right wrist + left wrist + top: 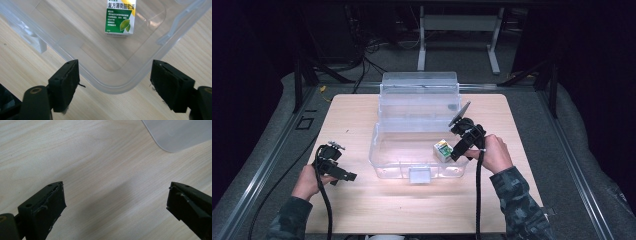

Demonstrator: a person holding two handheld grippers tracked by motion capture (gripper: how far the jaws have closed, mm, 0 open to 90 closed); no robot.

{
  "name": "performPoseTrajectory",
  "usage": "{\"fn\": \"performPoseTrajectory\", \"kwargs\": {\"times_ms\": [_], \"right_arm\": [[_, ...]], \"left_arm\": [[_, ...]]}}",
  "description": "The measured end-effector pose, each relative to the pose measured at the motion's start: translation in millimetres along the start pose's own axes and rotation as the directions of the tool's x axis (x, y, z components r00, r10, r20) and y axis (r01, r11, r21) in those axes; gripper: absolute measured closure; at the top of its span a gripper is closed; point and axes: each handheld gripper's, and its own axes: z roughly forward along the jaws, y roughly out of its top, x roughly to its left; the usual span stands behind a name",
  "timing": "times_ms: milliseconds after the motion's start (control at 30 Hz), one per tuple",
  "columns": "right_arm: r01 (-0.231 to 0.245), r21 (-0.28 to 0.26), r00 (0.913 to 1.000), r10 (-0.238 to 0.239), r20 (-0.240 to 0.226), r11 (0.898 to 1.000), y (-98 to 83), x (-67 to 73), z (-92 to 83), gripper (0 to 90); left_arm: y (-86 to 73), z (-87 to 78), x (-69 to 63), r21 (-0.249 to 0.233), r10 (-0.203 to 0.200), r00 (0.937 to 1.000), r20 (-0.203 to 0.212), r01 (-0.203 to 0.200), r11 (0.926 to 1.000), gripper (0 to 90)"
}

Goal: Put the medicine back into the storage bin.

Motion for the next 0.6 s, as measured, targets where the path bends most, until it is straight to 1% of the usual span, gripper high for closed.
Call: {"fn": "performPoseTrajectory", "kwargs": {"times_ms": [133,167,267,300,367,433,500,533,567,600], "right_arm": [[-0.01,-0.027,0.9999,0.01,0.005,1.0,-8.4,-4.8,-6.1,15.3],[-0.015,-0.032,0.9999,0.015,0.001,0.999,-10.8,-6.2,-7.3,14.9],[-0.023,-0.05,0.9997,0.023,0.01,0.999,-18.0,-10.3,-10.3,14.7],[-0.025,-0.032,0.9991,0.026,0.033,0.999,-19.8,-10.9,-12.5,14.6],[-0.03,-0.053,0.9992,0.032,0.025,0.998,-24.7,-12.9,-12.9,14.6],[-0.036,-0.064,0.9993,0.036,0.003,0.997,-28.7,-14.9,-14.5,14.6],[-0.04,-0.074,0.9992,0.04,0.008,0.996,-32.1,-16.4,-16.5,14.6],[-0.043,-0.08,0.9991,0.043,0.001,0.996,-33.5,-16.8,-17.3,14.6],[-0.043,-0.085,0.999,0.044,0.011,0.995,-35.1,-16.7,-18.1,14.6],[-0.043,-0.09,0.999,0.044,0.009,0.995,-36.2,-16.5,-18.1,14.6]], "left_arm": [[1.7,-3.6,1.3,-0.006,-0.001,1.0,-0.004,0.001,1.0,1.7],[2.3,-4.6,1.8,-0.005,0.001,1.0,-0.005,-0.001,1.0,1.7],[4.8,-7.4,2.4,-0.011,0.004,1.0,-0.005,-0.004,0.9999,1.8],[5.9,-8.3,2.1,-0.013,0.004,1.0,-0.007,-0.004,0.9999,1.8],[8.6,-10.0,2.5,-0.014,0.011,0.9999,-0.007,-0.011,0.9998,1.8],[11.8,-11.7,2.3,-0.016,0.013,0.9999,-0.006,-0.013,0.9998,1.8],[15.8,-14.0,2.3,-0.017,0.023,0.9997,-0.008,-0.023,0.9996,1.8],[18.3,-15.3,1.9,-0.019,0.026,0.9997,-0.006,-0.026,0.9995,1.8],[19.8,-16.3,1.7,-0.021,0.027,0.9996,-0.006,-0.027,0.9994,1.8],[21.8,-17.6,1.4,-0.023,0.027,0.9996,-0.004,-0.027,0.9994,1.8]]}}
